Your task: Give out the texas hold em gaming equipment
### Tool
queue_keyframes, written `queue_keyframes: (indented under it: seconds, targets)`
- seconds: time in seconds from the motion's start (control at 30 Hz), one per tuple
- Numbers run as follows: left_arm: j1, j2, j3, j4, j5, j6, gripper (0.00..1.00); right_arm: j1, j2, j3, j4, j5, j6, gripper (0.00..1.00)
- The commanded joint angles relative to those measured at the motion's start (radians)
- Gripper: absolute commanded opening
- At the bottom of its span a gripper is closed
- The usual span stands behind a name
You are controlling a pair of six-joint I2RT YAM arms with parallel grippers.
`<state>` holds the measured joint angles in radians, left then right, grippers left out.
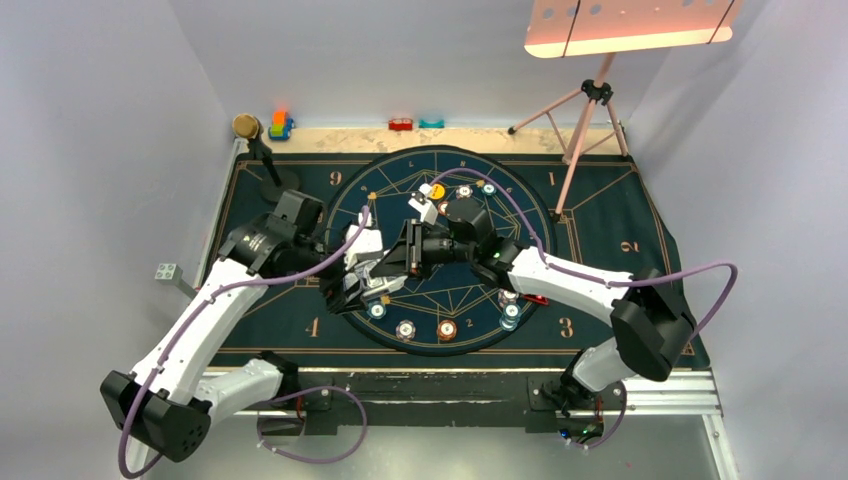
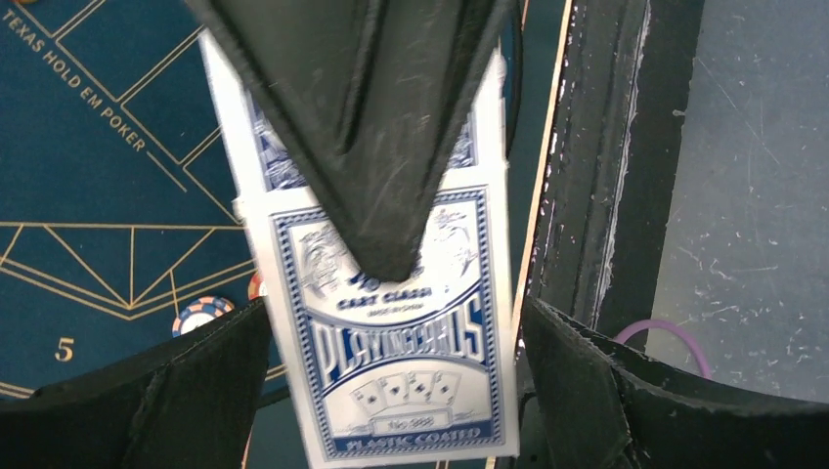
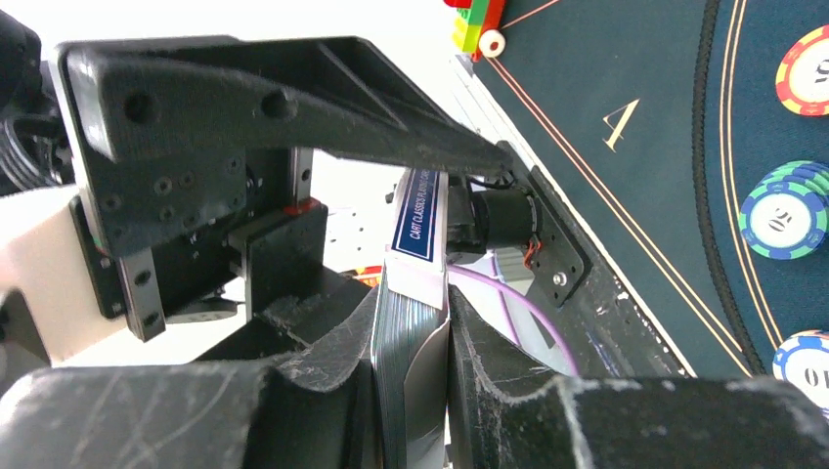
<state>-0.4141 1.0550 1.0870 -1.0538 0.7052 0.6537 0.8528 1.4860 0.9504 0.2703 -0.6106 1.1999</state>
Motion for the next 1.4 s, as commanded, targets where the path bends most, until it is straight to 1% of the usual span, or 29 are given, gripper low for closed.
queue_keyframes:
  seconds: [0.0,0.2,0.23,0.43,0.93,1.07,1.17,1.23,1.27,1.37]
  targets:
    - [-0.054,0.008,0.028,0.045,-0.031,0.038,1.0,0.006,0.01,0.075,-0.031,0.039,-0.011,0.22]
    - [-0.089,0.023,0.033,0.07,-0.082,0.044,1.0,0.01,0.023,0.106,-0.085,0.059,-0.012,0.23]
    - [-0.089,0.026,0.037,0.074,-0.088,0.043,0.99,0.01,0.024,0.105,-0.089,0.062,-0.009,0.23]
    - [-0.089,0.017,0.043,0.086,-0.114,0.028,0.82,0.011,0.022,0.1,-0.101,0.074,-0.005,0.24]
    - [-0.091,0.007,0.003,0.094,-0.131,0.028,0.8,0.011,0.032,0.124,-0.102,0.07,0.016,0.25]
    - [-0.094,0.006,0.002,0.08,-0.131,0.041,0.68,0.011,0.039,0.134,-0.107,0.06,0.014,0.29]
    - [-0.093,-0.001,0.002,0.069,-0.137,0.05,0.59,0.011,0.035,0.129,-0.125,0.056,0.005,0.39]
    - [-0.093,-0.005,0.0,0.064,-0.14,0.052,0.48,0.01,0.031,0.118,-0.123,0.051,0.007,0.41]
    - [-0.093,-0.007,-0.001,0.062,-0.139,0.052,0.45,0.009,0.029,0.114,-0.119,0.052,0.008,0.42]
    - [-0.094,-0.014,-0.004,0.059,-0.139,0.049,0.43,0.009,0.028,0.111,-0.121,0.049,0.009,0.44]
